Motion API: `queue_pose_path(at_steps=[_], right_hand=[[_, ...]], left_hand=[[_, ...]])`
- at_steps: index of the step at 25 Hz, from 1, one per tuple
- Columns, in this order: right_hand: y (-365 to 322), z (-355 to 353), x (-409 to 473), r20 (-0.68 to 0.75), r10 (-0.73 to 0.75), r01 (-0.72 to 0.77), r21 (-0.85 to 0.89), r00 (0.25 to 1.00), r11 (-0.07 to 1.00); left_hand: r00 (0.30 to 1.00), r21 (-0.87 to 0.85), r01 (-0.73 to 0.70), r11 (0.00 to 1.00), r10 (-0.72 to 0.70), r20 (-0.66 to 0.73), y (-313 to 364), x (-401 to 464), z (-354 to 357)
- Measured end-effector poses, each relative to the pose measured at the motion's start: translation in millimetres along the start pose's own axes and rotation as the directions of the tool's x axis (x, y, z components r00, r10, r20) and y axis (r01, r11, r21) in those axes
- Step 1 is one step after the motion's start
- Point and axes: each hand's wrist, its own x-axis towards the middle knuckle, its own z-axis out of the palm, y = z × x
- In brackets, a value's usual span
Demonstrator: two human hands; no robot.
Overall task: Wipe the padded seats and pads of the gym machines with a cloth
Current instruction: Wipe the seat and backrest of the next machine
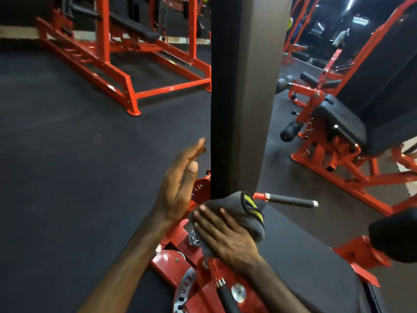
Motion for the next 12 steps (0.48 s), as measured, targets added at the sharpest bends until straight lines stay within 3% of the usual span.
queue_pose_path(at_steps=[3, 6, 8, 12], right_hand=[[30, -23, 23, -0.09, -0.109, 0.105, -0.044, 0.99, 0.994], [76, -51, 61, -0.221, -0.095, 0.094, -0.014, 0.971, 0.995], [83, -61, 69, -0.184, -0.131, 0.131, -0.014, 0.974, 0.991], [127, -97, 84, -0.084, -0.455, 0.446, -0.112, 0.886, 0.888]], left_hand=[[1.0, -0.013, 0.02, 1.0, -0.02, -0.02, 0, -5, 10], [0.993, -0.025, 0.026, 0.999, -0.029, -0.114, 3, 0, 13], [0.983, -0.016, 0.019, 1.0, -0.021, -0.18, 8, 6, 14], [0.967, 0.079, -0.004, 0.997, 0.024, -0.252, 24, 3, 17]])
